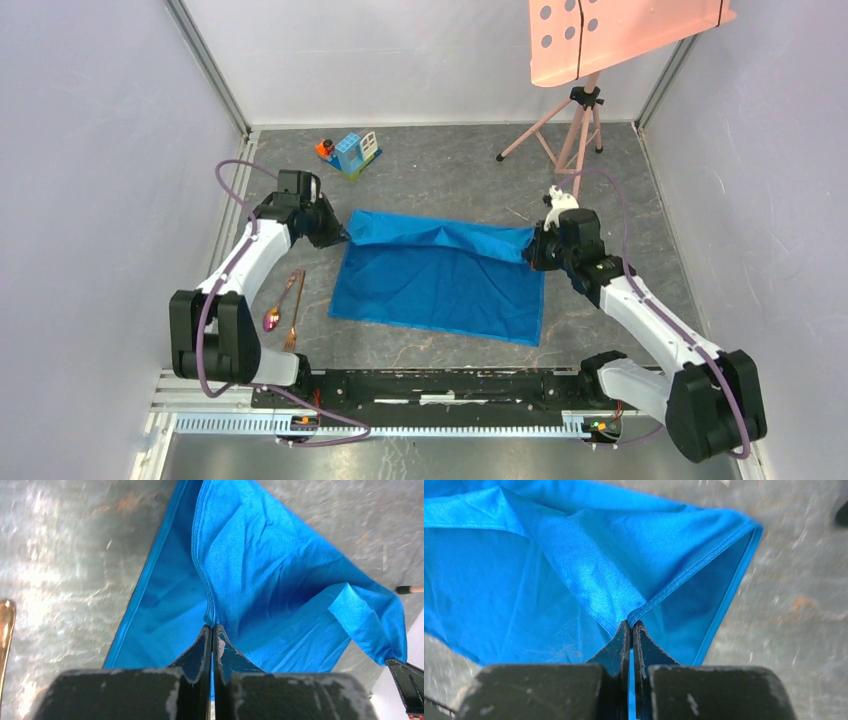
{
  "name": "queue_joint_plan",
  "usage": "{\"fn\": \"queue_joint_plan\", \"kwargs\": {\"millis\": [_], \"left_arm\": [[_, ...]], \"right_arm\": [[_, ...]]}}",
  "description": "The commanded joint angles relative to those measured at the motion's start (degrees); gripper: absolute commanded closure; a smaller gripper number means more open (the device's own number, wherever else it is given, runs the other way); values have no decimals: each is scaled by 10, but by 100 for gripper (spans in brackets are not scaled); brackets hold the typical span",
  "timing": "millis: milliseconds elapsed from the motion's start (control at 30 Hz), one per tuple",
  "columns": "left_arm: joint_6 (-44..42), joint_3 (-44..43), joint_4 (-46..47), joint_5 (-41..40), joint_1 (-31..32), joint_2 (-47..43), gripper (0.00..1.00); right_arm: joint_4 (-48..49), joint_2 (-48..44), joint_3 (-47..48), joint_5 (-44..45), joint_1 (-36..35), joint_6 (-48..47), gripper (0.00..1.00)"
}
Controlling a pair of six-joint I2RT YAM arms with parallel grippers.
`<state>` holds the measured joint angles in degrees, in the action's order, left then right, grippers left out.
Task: Fold the napkin into a case and place the utensils inside
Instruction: Fold and flatten the napkin at the center of the board.
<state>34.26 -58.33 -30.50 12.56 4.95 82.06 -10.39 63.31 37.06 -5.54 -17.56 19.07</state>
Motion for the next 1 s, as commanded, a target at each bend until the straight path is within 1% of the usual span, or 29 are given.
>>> {"fn": "queue_joint_plan", "kwargs": {"millis": [0,133,200,333,433,600,867,967], "left_arm": [[-27,64,-53,-30,-1,-51,98],[5,122,-65,-75,-2,-87,98],[9,137,-71,-78,-2,-100,98],[12,140,-93,-99,-2,-122,98],[18,151,-91,-104,-1,-139,98],[32,163,-100,-105,-2,-138,98],[87,188,-118,-118,-2,-134,98],[94,187,-128,-118,-2,-140,98]], "right_arm": [[-60,-61,-61,-58,1,15,100],[-81,-105,-101,-67,1,20,100],[-102,-119,-104,-63,1,18,100],[-139,-140,-103,-49,1,9,100],[-150,-150,-110,-53,1,12,100],[-158,-161,-125,-74,1,22,100],[-151,-172,-158,-110,1,44,100],[-158,-181,-157,-117,1,48,100]]}}
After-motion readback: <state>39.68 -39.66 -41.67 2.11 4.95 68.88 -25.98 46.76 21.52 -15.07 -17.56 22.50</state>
